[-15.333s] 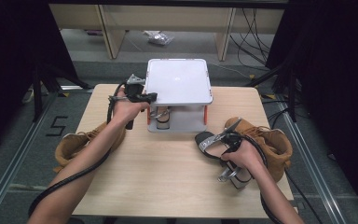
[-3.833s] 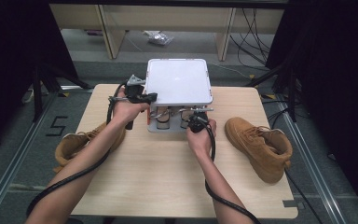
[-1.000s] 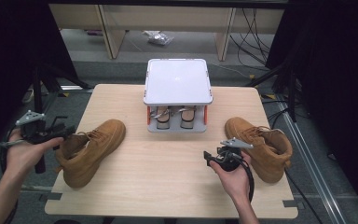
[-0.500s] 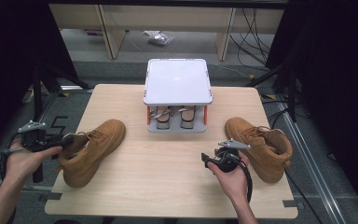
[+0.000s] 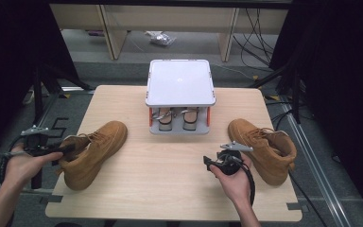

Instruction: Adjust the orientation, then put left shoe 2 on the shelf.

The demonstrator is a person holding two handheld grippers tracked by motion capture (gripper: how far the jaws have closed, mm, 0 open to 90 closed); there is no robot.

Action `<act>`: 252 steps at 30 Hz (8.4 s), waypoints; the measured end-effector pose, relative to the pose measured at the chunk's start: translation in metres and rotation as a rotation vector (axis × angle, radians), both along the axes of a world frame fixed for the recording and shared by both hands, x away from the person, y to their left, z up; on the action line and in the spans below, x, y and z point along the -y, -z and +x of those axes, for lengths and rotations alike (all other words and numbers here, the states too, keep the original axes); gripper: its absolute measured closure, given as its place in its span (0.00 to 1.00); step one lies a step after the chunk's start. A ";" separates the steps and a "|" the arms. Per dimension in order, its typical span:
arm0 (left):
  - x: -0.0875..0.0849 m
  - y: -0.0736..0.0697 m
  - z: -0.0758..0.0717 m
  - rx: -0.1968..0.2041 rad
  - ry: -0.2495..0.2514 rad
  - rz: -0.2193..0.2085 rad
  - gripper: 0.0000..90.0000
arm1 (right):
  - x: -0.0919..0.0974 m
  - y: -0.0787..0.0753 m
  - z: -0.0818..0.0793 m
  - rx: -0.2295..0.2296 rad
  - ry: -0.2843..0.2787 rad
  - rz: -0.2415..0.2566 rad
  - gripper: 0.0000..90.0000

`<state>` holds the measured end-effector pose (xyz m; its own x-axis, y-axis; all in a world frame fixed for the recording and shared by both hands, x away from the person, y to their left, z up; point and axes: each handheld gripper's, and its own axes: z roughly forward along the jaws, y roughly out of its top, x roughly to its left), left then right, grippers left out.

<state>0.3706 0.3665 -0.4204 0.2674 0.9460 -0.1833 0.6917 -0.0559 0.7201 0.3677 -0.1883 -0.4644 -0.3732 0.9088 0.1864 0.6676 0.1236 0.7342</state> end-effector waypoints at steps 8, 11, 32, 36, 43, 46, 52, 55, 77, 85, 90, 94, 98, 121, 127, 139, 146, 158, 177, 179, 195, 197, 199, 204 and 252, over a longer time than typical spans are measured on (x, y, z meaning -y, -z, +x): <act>0.002 0.004 -0.001 -0.026 0.007 -0.010 0.76 | -0.001 0.002 0.000 -0.016 -0.010 -0.011 0.46; 0.002 0.004 -0.001 -0.036 0.003 0.000 0.79 | -0.001 0.003 0.000 -0.015 -0.019 -0.001 0.46; 0.001 0.006 -0.003 -0.052 0.000 -0.026 0.85 | -0.004 0.007 0.000 -0.030 -0.018 0.019 0.47; 0.000 0.008 -0.004 -0.045 -0.030 -0.109 0.87 | -0.002 0.006 0.000 -0.024 0.000 0.005 0.47; -0.007 0.014 -0.006 -0.055 -0.093 -0.293 0.88 | 0.001 0.006 0.002 -0.020 -0.007 0.022 0.47; -0.008 0.016 -0.006 -0.052 -0.109 -0.342 0.88 | 0.002 0.007 0.003 -0.014 -0.001 0.024 0.47; -0.009 0.014 -0.008 -0.029 -0.119 -0.374 0.89 | 0.005 0.008 0.004 -0.024 -0.005 0.035 0.47; -0.010 0.011 -0.008 -0.018 -0.127 -0.384 0.89 | 0.004 0.007 0.002 -0.062 0.033 0.050 0.47; -0.003 -0.002 0.006 0.090 -0.175 -0.493 0.89 | 0.014 0.003 0.004 -0.008 0.022 0.048 0.48; 0.005 -0.003 0.018 0.098 -0.176 -0.514 0.88 | 0.015 0.006 0.004 -0.004 0.030 0.062 0.49; 0.009 -0.005 0.024 0.103 -0.172 -0.522 0.88 | 0.014 0.002 0.003 -0.006 0.052 0.060 0.49; 0.013 -0.006 0.027 0.108 -0.170 -0.535 0.89 | 0.016 0.002 0.002 -0.003 0.045 0.049 0.49; 0.015 -0.008 0.029 0.115 -0.175 -0.548 0.89 | 0.016 0.001 0.002 0.002 0.041 0.054 0.49; 0.025 -0.026 0.046 0.154 -0.175 -0.576 0.88 | 0.012 0.002 0.001 -0.022 0.060 0.078 0.49; 0.028 -0.032 0.052 0.161 -0.171 -0.589 0.88 | 0.013 0.002 0.000 -0.022 0.058 0.087 0.49; 0.031 -0.038 0.060 0.169 -0.176 -0.600 0.88 | 0.013 0.002 0.001 -0.015 0.067 0.081 0.49; 0.033 -0.039 0.065 0.165 -0.178 -0.615 0.88 | 0.014 0.001 0.000 -0.029 0.067 0.084 0.49; 0.035 -0.047 0.071 0.161 -0.179 -0.647 0.88 | 0.018 0.002 0.001 -0.003 0.050 0.070 0.49; 0.040 -0.060 0.084 0.181 -0.170 -0.644 0.88 | 0.018 0.003 0.001 -0.002 0.049 0.084 0.50; 0.041 -0.061 0.086 0.179 -0.169 -0.642 0.88 | 0.019 0.003 0.002 0.005 0.046 0.082 0.50; 0.043 -0.072 0.094 0.195 -0.182 -0.655 0.88 | 0.019 0.003 0.001 -0.004 0.054 0.082 0.50; 0.044 -0.074 0.096 0.198 -0.181 -0.659 0.88 | 0.019 0.003 0.001 -0.003 0.052 0.082 0.50; 0.044 -0.075 0.097 0.200 -0.179 -0.663 0.88 | 0.019 0.004 0.001 -0.004 0.053 0.082 0.50; 0.045 -0.079 0.099 0.200 -0.180 -0.670 0.88 | 0.020 0.003 0.001 -0.002 0.056 0.080 0.50; 0.068 -0.112 0.128 0.211 -0.165 -0.712 0.87 | 0.020 0.005 0.002 -0.013 0.069 0.079 0.49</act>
